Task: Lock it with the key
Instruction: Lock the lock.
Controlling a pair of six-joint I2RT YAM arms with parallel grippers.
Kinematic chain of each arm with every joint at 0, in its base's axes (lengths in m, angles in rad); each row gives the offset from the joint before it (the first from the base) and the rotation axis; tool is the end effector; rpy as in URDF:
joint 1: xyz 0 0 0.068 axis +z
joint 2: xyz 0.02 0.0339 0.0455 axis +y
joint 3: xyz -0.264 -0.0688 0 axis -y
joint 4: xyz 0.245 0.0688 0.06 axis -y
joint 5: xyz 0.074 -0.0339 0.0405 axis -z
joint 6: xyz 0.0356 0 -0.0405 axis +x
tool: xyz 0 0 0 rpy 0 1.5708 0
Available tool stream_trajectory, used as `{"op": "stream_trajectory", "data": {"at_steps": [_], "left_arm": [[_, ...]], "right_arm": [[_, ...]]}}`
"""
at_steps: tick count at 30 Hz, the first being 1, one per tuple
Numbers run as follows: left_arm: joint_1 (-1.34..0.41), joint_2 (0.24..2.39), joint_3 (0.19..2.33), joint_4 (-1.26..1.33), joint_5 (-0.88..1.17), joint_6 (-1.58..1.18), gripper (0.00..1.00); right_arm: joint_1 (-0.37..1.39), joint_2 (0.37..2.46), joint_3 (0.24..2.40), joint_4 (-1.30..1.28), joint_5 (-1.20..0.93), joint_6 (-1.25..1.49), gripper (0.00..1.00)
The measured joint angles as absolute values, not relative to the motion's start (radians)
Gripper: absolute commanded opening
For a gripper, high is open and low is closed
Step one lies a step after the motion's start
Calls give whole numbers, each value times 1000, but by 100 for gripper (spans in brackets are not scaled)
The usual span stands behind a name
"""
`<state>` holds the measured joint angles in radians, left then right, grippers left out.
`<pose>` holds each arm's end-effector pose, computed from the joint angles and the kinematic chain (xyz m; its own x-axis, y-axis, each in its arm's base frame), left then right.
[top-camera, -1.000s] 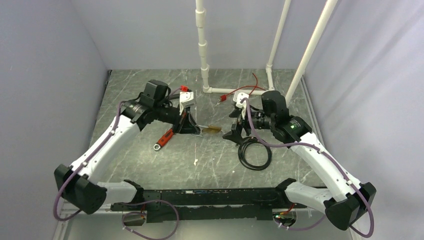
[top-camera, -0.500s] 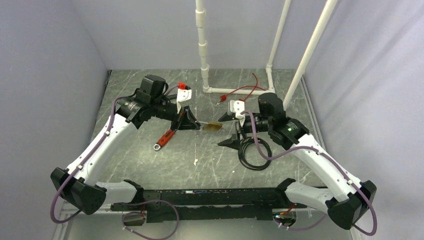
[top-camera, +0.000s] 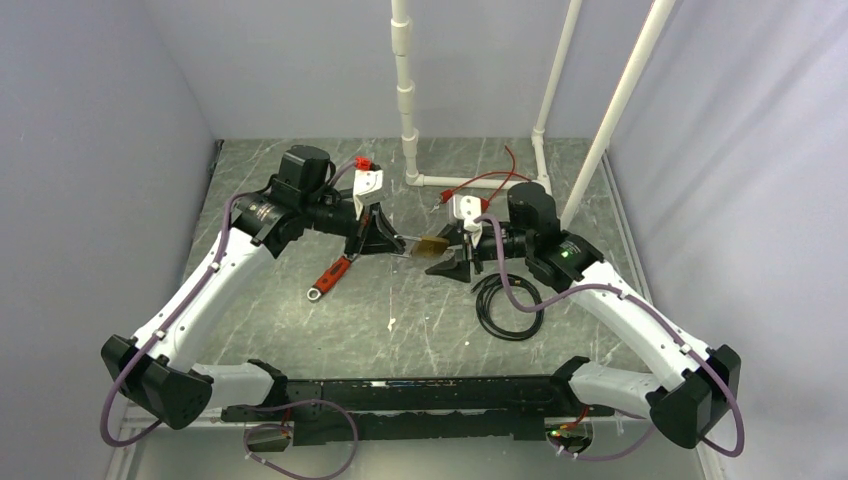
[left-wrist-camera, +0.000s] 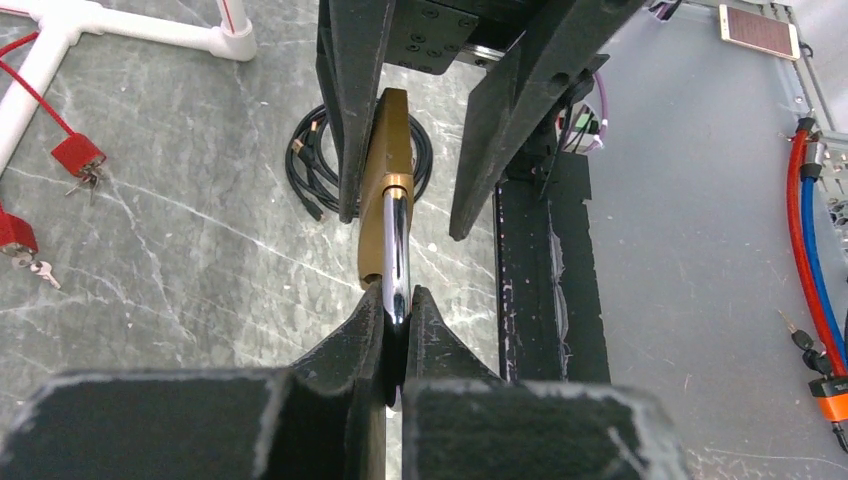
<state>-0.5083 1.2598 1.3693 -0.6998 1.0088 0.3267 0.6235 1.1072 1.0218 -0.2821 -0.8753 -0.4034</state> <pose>0.2067 -0.1497 0.3995 -0.1802 0.2962 -0.9380 0.9833 0.0299 -0.1795 0.1801 0.1632 0.3537 0.1069 -0.2329 -0.9666 -0.9936 0.0113 -0.1126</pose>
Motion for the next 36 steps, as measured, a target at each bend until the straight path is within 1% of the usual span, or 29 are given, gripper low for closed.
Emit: {"op": "stream_trajectory", "data": {"at_steps": [1, 2, 5, 6, 7, 8, 9, 10, 12, 14, 17, 20, 23, 26, 33, 36], "left_arm": [[-509, 1259, 1369, -700, 1010, 326, 0], [-509, 1259, 1369, -700, 1012, 324, 0], [-509, 1257, 1368, -709, 1015, 324, 0], [-512, 1256, 1368, -720, 1014, 326, 12], [-513, 1254, 1367, -725, 1005, 328, 31], [-514, 1253, 1367, -731, 993, 331, 54], [-514, 1253, 1367, -734, 981, 343, 69], [-514, 1252, 1369, -735, 963, 355, 77], [-514, 1252, 1388, -772, 928, 408, 90], [-513, 1260, 1431, -841, 884, 487, 96], [-513, 1297, 1540, -961, 826, 609, 99], [-513, 1355, 1642, -1063, 794, 710, 98], [-517, 1419, 1686, -1150, 775, 776, 93], [-529, 1467, 1686, -1200, 765, 797, 87], [-553, 1486, 1655, -1202, 763, 787, 69], [-567, 1486, 1650, -1197, 763, 783, 67]], "right_arm": [[624, 1108, 1021, -276, -873, -399, 40], [624, 1110, 1021, -269, -875, -393, 31], [620, 1119, 1022, -257, -872, -387, 0], [620, 1125, 1022, -260, -871, -383, 0], [619, 1129, 1023, -263, -873, -384, 0], [619, 1136, 1027, -268, -874, -379, 0], [620, 1143, 1031, -273, -873, -376, 0], [622, 1150, 1036, -294, -871, -373, 0], [622, 1164, 1042, -343, -869, -373, 0], [623, 1187, 1056, -408, -867, -374, 0], [624, 1234, 1102, -508, -861, -385, 0], [624, 1273, 1147, -573, -844, -393, 0], [624, 1283, 1168, -605, -830, -392, 0], [624, 1283, 1182, -621, -817, -389, 0], [625, 1287, 1214, -647, -809, -383, 0], [627, 1294, 1228, -651, -807, -383, 0]]}}
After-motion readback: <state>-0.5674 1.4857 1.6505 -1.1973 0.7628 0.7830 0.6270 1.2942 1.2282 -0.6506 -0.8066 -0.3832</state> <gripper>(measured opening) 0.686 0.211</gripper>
